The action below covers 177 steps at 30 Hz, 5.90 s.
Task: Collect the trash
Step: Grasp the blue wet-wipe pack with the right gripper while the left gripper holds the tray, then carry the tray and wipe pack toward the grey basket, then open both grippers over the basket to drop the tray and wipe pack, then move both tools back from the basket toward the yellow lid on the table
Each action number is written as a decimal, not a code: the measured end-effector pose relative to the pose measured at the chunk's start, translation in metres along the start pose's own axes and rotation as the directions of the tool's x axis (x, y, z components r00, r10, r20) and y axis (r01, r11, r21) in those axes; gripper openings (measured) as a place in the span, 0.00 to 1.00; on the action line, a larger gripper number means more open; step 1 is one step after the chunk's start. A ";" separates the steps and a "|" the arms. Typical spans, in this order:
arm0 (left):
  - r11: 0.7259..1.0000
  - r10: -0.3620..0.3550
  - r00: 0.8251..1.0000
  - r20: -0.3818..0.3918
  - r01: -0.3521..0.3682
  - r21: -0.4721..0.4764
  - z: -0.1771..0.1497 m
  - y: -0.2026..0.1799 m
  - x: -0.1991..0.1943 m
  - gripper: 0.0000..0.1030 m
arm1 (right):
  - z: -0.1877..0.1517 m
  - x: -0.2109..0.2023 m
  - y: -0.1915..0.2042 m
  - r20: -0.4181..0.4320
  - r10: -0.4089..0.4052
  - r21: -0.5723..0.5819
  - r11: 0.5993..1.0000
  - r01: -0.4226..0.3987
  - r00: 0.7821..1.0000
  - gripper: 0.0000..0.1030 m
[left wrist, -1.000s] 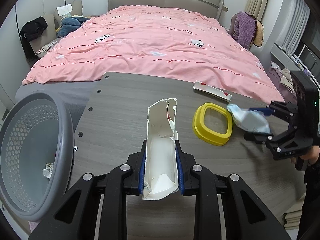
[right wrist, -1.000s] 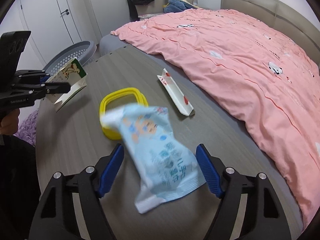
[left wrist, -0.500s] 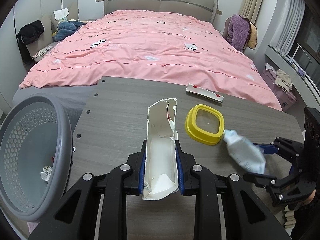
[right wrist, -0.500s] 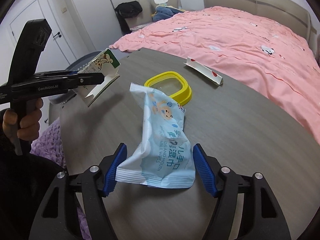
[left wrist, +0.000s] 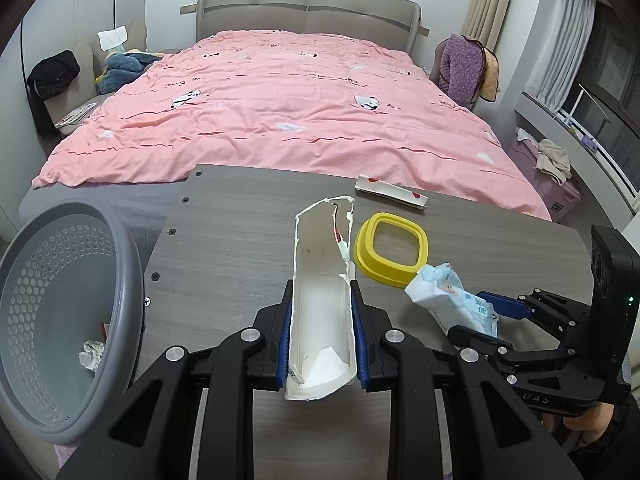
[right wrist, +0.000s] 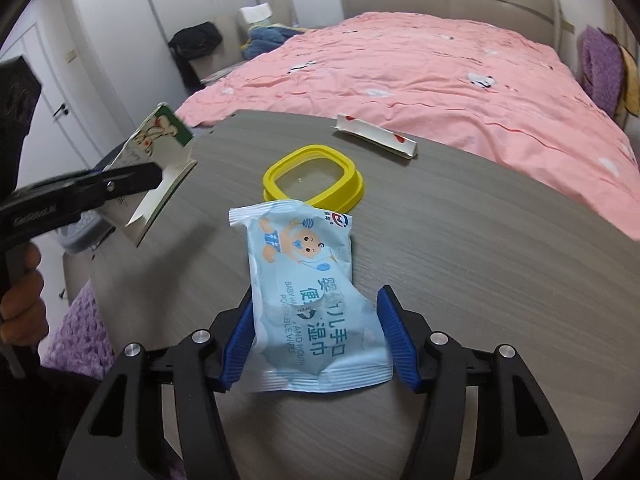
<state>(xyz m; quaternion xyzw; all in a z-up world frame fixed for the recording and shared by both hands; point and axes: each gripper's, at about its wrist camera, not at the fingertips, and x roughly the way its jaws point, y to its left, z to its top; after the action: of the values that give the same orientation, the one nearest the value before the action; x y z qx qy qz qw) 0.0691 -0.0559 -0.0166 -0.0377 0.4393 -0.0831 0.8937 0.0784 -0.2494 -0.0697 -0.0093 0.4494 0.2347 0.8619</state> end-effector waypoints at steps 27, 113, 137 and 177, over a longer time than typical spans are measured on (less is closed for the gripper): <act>0.999 -0.006 0.998 0.069 0.008 -0.033 -0.015 0.079 -0.041 0.23 | -0.004 -0.050 0.060 0.203 -0.102 0.245 0.968 0.050 0.974 0.55; 0.935 0.299 0.949 0.101 -0.270 -0.230 -0.046 0.300 -0.088 0.65 | 0.106 0.083 0.302 0.115 0.169 -0.126 0.980 -0.154 0.979 0.80; 0.934 0.314 0.944 0.100 -0.289 -0.209 -0.057 0.278 -0.101 0.76 | 0.083 0.065 0.283 0.130 0.148 -0.092 0.986 -0.137 0.980 0.86; 0.983 -0.061 0.997 0.039 0.054 0.175 -0.006 0.000 -0.012 0.82 | -0.039 -0.079 0.019 0.205 -0.334 0.343 0.905 0.252 0.920 0.94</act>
<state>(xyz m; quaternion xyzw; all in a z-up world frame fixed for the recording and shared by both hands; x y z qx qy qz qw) 0.0570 -0.0531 -0.0108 0.0258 0.4094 -0.1460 0.9002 0.0018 -0.2726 -0.0275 0.0885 0.3575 0.0271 0.9293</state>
